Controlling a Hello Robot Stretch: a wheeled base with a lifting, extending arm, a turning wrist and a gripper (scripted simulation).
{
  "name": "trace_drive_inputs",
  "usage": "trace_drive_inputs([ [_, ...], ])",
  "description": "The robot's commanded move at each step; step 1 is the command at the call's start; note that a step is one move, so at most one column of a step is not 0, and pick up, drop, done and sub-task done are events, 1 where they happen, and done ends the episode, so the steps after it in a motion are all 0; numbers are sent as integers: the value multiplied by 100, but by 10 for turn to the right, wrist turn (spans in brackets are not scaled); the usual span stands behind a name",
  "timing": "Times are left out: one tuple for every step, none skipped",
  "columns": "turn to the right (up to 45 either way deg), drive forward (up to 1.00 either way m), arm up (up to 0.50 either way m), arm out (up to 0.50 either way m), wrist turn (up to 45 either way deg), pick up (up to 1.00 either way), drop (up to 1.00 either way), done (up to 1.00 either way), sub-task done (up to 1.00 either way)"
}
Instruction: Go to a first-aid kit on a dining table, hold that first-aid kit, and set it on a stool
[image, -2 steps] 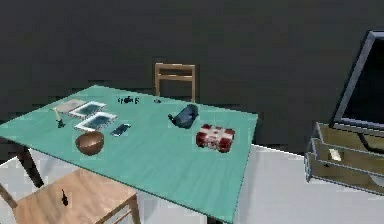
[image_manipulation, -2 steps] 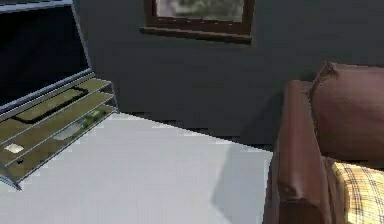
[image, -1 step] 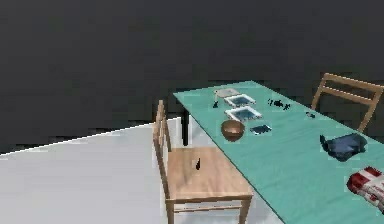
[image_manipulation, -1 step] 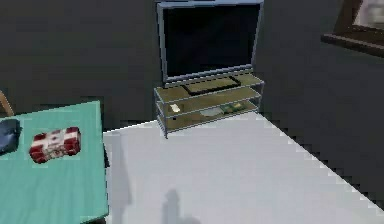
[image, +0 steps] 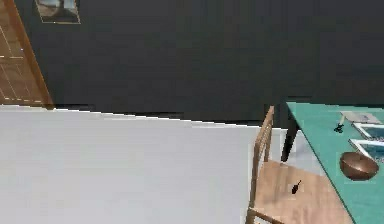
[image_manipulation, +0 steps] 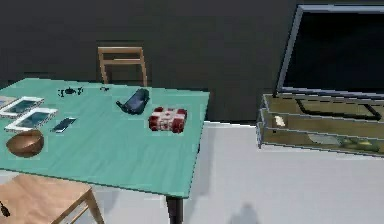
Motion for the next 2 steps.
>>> trace_drive_inputs([
  [450, 0, 0, 0, 0, 0, 0, 0, 0],
  [60, 0, 0, 0, 0, 0, 0, 0, 0],
])
